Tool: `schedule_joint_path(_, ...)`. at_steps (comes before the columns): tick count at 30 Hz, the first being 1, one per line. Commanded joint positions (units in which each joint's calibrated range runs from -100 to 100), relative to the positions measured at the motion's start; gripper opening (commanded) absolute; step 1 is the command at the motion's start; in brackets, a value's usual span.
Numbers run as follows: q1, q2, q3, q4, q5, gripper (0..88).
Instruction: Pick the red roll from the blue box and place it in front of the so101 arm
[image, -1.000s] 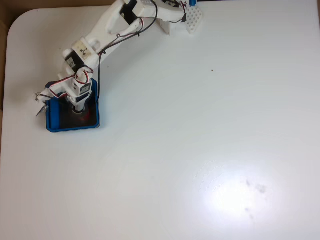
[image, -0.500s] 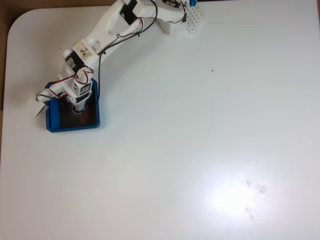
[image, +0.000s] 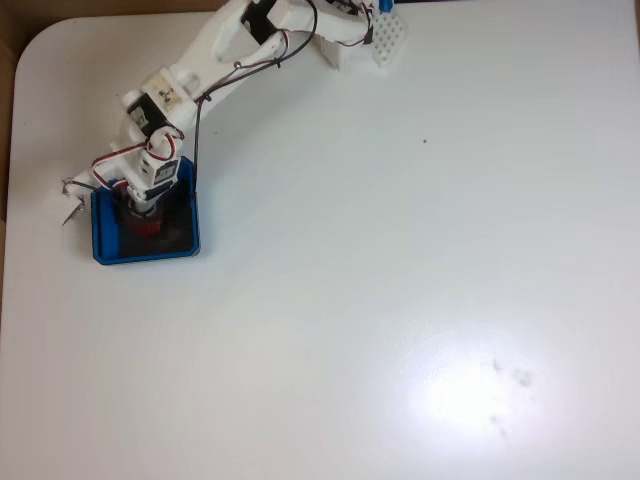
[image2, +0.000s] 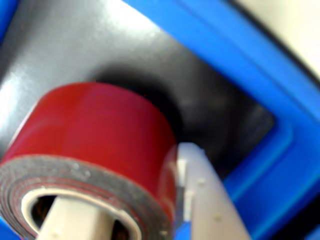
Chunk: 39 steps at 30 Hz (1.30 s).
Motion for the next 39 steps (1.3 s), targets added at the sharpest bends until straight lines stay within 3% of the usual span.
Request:
schedule_joint_path(1, 0.27, -8.54, -2.65, -0.07, -0.08, 0.7)
schedule_joint_path(17, -0.60, -29.53, 11.64, 0.09, 0.44, 0.7)
schedule_joint_path(27, -8.81, -47.17, 35.81, 0.01, 0.53, 0.7)
schedule_joint_path(39, -25.81, -66.99, 61.14, 0.01, 0.53, 0.7)
